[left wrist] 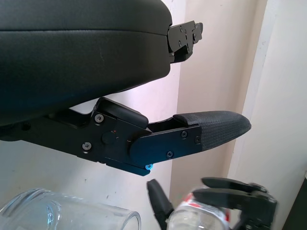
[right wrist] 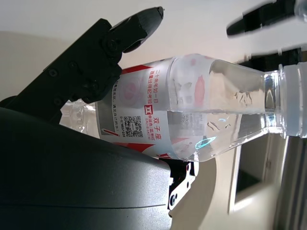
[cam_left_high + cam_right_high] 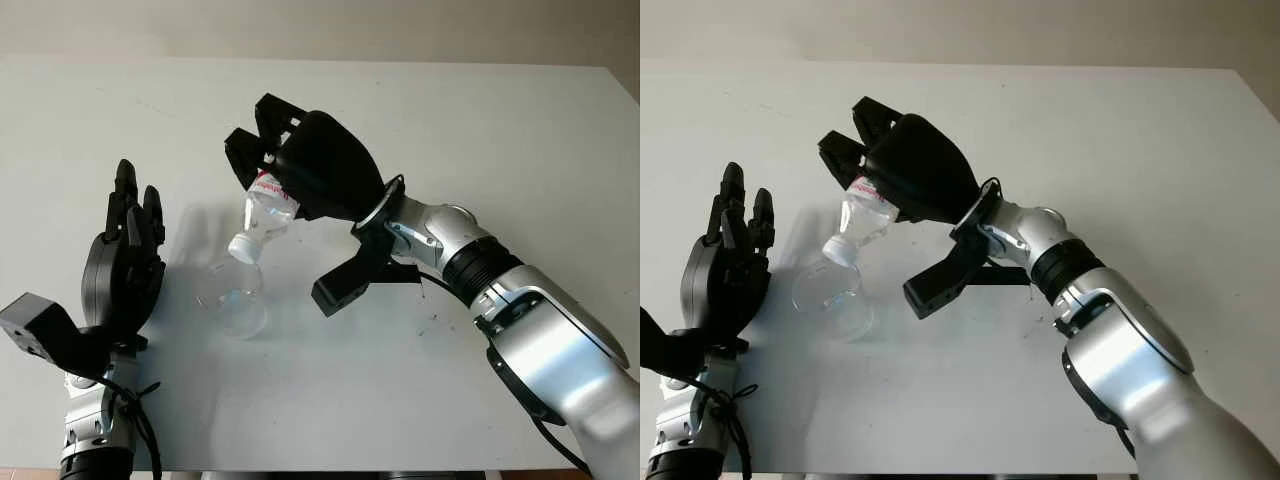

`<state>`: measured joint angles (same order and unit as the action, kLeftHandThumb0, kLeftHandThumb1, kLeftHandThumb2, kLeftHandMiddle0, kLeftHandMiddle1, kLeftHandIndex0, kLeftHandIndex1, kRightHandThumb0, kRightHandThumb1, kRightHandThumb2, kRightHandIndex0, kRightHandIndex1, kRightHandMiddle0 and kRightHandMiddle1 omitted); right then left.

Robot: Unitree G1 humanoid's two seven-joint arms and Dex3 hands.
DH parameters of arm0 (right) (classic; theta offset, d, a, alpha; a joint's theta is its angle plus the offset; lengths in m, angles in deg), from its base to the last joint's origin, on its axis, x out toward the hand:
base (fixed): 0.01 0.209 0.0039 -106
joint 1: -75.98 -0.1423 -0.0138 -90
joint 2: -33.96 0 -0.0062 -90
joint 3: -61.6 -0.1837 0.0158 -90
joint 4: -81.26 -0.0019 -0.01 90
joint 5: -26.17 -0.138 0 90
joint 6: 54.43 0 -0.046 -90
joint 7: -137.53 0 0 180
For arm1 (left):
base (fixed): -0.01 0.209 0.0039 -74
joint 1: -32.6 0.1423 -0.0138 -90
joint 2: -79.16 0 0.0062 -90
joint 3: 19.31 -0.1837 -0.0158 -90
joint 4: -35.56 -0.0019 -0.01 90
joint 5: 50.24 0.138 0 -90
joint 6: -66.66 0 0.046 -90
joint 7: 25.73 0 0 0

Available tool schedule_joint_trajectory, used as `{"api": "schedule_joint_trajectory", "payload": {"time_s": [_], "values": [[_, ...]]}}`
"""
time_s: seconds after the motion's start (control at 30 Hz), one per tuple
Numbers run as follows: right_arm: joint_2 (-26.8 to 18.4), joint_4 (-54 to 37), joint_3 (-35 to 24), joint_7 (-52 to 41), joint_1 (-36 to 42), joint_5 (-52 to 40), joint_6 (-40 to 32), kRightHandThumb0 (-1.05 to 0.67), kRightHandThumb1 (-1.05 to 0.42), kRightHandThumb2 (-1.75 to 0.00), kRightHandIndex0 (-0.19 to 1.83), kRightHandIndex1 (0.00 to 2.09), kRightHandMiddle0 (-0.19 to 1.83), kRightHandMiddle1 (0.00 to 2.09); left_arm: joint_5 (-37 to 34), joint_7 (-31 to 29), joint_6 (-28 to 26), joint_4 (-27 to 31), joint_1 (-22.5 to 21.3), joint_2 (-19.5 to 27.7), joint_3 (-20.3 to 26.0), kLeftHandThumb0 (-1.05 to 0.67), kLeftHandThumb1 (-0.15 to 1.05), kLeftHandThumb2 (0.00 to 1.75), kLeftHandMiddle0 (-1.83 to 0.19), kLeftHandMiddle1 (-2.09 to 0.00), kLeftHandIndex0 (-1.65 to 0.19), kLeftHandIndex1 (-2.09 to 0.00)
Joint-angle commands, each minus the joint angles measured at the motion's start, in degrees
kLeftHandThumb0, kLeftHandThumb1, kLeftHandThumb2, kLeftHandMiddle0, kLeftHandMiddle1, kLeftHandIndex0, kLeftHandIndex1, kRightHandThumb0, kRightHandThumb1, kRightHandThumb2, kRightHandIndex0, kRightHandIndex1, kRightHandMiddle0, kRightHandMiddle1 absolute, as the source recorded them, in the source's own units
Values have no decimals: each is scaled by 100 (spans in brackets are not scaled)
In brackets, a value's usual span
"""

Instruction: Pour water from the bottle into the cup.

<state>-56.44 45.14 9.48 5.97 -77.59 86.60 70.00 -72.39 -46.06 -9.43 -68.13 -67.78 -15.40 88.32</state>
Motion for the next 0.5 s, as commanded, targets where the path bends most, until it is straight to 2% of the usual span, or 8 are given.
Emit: {"api": "schedule_joint_trajectory", "payload": {"time_s": [0.0,0.13,0.37,0.47], "values": [[-33,-193,2,248,-189,94,-140,-29,-97,-13,109,209,59,209,3,-32,27,-185,136,-140,-46,-80,105,62,19,-1,19,0],[-61,-267,162,601,-257,430,-408,-35,-98,-8,110,209,53,209,22,-6,44,-187,140,-168,-52,-80,105,61,19,-1,19,0],[-96,-268,307,761,-318,604,-434,-39,-99,-6,104,209,55,200,67,68,62,-159,171,-213,-62,-81,105,62,19,-2,19,0],[-110,-242,406,927,-359,746,-495,-39,-100,-6,105,209,58,203,44,40,81,-189,173,-220,-50,-80,105,61,19,-1,19,0]]}}
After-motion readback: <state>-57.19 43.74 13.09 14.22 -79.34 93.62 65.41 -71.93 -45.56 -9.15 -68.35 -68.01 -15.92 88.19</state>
